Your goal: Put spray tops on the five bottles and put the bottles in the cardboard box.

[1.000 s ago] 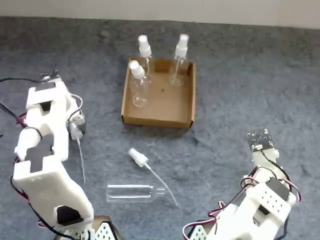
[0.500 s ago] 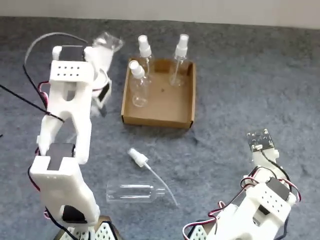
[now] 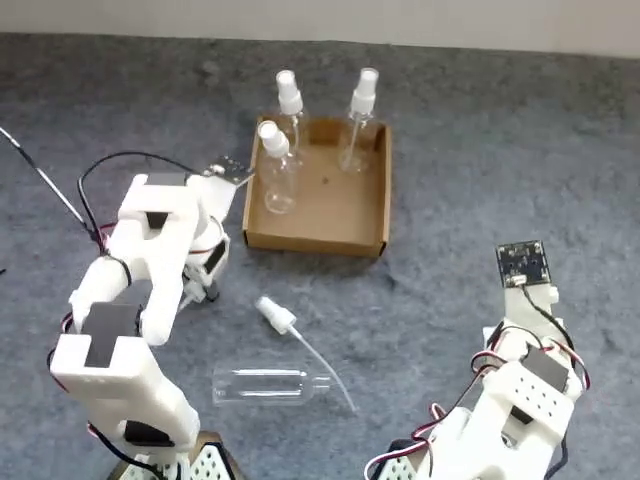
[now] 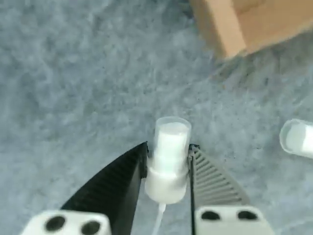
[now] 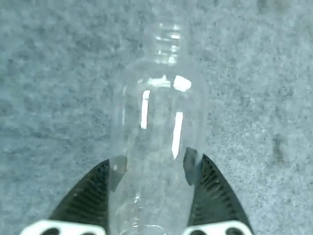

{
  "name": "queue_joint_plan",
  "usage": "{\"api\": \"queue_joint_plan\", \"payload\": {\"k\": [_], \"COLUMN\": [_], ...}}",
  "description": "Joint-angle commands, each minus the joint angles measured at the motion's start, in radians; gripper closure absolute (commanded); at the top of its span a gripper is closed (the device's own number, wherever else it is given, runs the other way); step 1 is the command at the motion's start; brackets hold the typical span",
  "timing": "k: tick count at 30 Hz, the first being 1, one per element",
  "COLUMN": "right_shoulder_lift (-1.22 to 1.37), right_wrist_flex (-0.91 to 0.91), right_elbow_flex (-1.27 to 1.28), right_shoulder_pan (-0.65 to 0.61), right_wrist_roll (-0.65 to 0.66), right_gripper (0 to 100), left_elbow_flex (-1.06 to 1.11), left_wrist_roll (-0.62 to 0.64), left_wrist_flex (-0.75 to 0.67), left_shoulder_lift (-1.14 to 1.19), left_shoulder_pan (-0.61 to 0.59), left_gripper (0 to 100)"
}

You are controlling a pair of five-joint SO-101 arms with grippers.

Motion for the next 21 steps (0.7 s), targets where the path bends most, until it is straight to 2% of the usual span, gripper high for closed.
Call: {"api": "queue_joint_plan", "payload": {"k": [1, 4, 6, 16, 19, 21], "right_shoulder_lift": [-0.018, -0.016, -0.016, -0.016, -0.016, -0.016], "right_wrist_flex": [-0.019, 0.048, 0.067, 0.189, 0.213, 0.219], "right_elbow_flex": [-0.021, -0.03, -0.033, -0.127, -0.143, -0.143], "right_shoulder_pan": [-0.028, -0.024, -0.022, -0.025, -0.027, -0.027], "right_wrist_roll": [-0.029, -0.028, -0.028, -0.1, -0.1, -0.098], "right_gripper": [98.2, 91.8, 89.1, 88.5, 88.5, 88.5], "left_elbow_flex": [0.053, 0.062, 0.058, 0.015, 0.064, 0.116], "left_wrist_roll": [0.049, 0.052, 0.054, 0.097, 0.097, 0.097], "left_wrist_flex": [-0.061, -0.083, -0.091, -0.1, -0.166, -0.222], "left_shoulder_lift": [-0.061, -0.067, -0.07, -0.061, -0.058, -0.068], "left_shoulder_pan": [-0.002, -0.002, -0.002, 0.002, 0.004, -0.001], "left_gripper": [96, 89, 89, 89, 89, 93]}}
